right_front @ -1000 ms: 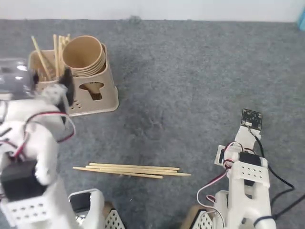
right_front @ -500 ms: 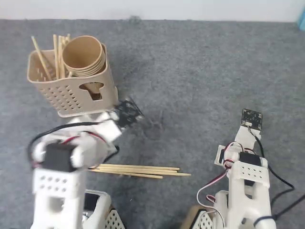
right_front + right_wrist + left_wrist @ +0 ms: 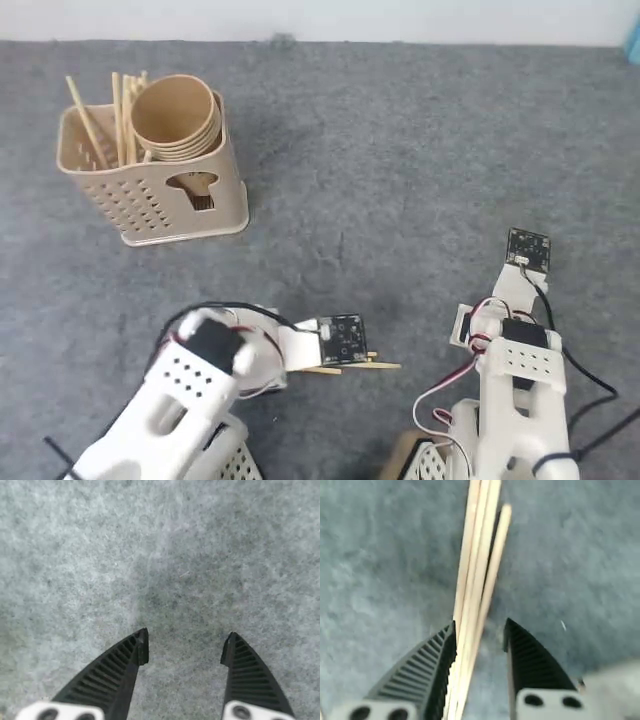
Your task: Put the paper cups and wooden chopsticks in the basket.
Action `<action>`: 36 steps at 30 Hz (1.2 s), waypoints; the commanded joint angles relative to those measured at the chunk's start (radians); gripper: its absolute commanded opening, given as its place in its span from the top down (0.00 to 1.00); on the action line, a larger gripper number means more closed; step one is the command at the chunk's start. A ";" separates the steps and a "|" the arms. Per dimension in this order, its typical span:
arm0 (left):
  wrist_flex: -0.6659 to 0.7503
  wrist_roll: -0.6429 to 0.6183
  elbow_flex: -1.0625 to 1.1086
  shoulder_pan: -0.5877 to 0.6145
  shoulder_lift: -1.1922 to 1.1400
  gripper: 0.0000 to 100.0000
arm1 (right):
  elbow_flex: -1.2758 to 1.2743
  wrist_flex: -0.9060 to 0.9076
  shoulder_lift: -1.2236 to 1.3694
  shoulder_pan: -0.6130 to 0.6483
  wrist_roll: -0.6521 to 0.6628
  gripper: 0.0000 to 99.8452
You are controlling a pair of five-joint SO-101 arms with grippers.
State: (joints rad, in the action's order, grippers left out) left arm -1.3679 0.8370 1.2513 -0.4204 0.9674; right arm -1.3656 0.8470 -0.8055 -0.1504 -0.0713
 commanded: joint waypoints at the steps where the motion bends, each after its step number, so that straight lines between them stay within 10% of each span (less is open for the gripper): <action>1: 0.175 -0.055 0.076 -0.031 0.006 0.83 | 0.000 -0.013 -0.015 -0.004 0.008 0.75; 13: 0.411 -0.048 0.193 0.041 0.005 0.82 | 0.000 -0.013 -0.015 -0.004 0.008 0.75; 36: 0.336 -0.106 0.177 0.017 -0.011 0.83 | 0.000 -0.010 -0.015 -0.004 0.008 0.75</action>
State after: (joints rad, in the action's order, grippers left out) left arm -1.0441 0.7741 1.4492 -0.3943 0.9674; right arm -1.3656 0.8470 -0.8055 -0.1504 -0.0713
